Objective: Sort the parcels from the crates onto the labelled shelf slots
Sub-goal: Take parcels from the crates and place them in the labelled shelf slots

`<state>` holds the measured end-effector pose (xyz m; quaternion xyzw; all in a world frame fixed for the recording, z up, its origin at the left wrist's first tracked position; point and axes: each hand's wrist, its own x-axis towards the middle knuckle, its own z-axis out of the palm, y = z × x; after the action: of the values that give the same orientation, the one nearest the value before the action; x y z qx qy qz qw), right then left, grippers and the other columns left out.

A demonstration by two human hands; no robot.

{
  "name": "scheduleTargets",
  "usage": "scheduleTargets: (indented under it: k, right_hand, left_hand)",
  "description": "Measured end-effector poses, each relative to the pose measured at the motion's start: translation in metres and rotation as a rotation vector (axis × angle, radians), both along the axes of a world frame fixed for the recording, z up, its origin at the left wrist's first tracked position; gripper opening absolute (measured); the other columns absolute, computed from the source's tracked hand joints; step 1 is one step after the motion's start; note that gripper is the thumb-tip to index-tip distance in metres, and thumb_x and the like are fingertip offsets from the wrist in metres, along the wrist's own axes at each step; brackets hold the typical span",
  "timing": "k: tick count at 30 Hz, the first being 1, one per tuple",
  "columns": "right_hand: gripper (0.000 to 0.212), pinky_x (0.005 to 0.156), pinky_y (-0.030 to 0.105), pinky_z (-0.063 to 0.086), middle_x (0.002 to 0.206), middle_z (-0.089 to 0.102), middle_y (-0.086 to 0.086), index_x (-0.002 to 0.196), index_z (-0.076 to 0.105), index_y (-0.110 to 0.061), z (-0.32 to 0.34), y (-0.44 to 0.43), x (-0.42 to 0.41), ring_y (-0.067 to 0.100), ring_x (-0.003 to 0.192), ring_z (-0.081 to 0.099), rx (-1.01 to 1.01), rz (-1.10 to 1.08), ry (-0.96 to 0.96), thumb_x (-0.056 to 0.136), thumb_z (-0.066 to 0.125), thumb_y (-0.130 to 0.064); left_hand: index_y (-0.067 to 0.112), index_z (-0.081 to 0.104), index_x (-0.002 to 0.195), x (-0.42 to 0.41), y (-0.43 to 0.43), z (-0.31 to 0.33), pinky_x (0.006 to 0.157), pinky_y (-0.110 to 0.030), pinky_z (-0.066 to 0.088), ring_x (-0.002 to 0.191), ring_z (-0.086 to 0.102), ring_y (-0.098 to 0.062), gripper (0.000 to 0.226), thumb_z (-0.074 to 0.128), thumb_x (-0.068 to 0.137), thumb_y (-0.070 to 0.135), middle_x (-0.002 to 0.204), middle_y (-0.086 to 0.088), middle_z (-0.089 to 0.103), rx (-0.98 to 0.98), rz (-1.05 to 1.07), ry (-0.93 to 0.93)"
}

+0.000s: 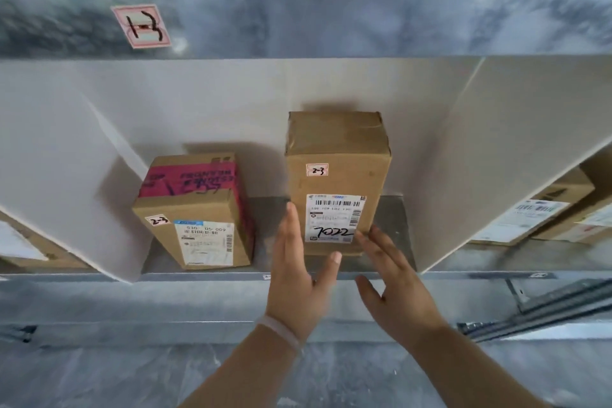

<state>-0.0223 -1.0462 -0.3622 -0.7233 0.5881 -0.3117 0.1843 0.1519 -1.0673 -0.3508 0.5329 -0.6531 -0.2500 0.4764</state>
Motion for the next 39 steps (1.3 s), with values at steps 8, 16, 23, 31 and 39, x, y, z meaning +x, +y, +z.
scheduleTargets:
  k: [8,16,23,31,39]
  right_hand:
    - [0.077,0.093,-0.006,0.019,0.157,0.021,-0.018,0.147,0.029,-0.042,-0.005,-0.012,-0.002,-0.012,0.138,0.018,0.019,-0.016,0.016,0.085,0.069,-0.018]
    - [0.068,0.100,0.027,0.040,0.153,0.035,-0.002,0.143,0.044,-0.026,0.007,0.004,0.007,0.012,0.140,0.033,-0.092,-0.082,-0.030,0.082,0.072,-0.011]
    - [0.062,0.096,0.035,0.049,0.142,0.049,0.000,0.135,0.053,-0.019,0.021,0.022,0.061,0.021,0.125,0.053,-0.163,0.040,0.008,0.078,0.078,-0.016]
    - [0.066,0.099,0.020,0.032,0.146,0.002,-0.039,0.144,0.011,-0.054,0.013,0.009,0.121,0.004,0.137,0.032,0.014,0.239,0.111,0.093,0.051,-0.044]
    - [0.089,0.098,0.020,0.029,0.139,-0.015,-0.045,0.141,-0.020,-0.057,-0.007,0.004,0.150,0.007,0.141,0.027,0.129,0.179,0.031,0.092,0.053,-0.043]
  left_hand:
    - [0.050,-0.009,0.151,-0.003,-0.016,0.001,0.116,-0.048,0.032,0.149,0.021,-0.014,0.095,0.063,0.090,0.035,0.162,-0.002,0.022,-0.013,-0.025,-0.018]
    - [0.037,-0.001,0.155,0.022,-0.006,0.013,0.120,-0.033,0.024,0.150,0.019,-0.013,0.086,0.056,0.091,0.044,0.163,-0.002,0.021,-0.046,-0.085,-0.098]
    - [0.022,0.025,0.153,0.081,0.037,0.032,0.120,-0.029,0.021,0.150,0.022,-0.017,0.073,0.058,0.090,0.038,0.160,-0.005,0.028,-0.154,0.032,-0.181]
    - [0.013,0.024,0.152,0.143,0.046,0.030,0.114,-0.011,0.017,0.147,0.018,-0.003,0.077,0.057,0.088,0.040,0.158,-0.006,0.026,-0.152,0.289,-0.157]
    - [0.024,0.008,0.153,0.164,0.015,0.018,0.111,-0.005,0.016,0.148,0.021,-0.016,0.091,0.066,0.083,0.032,0.158,-0.010,0.028,-0.029,0.312,-0.045]
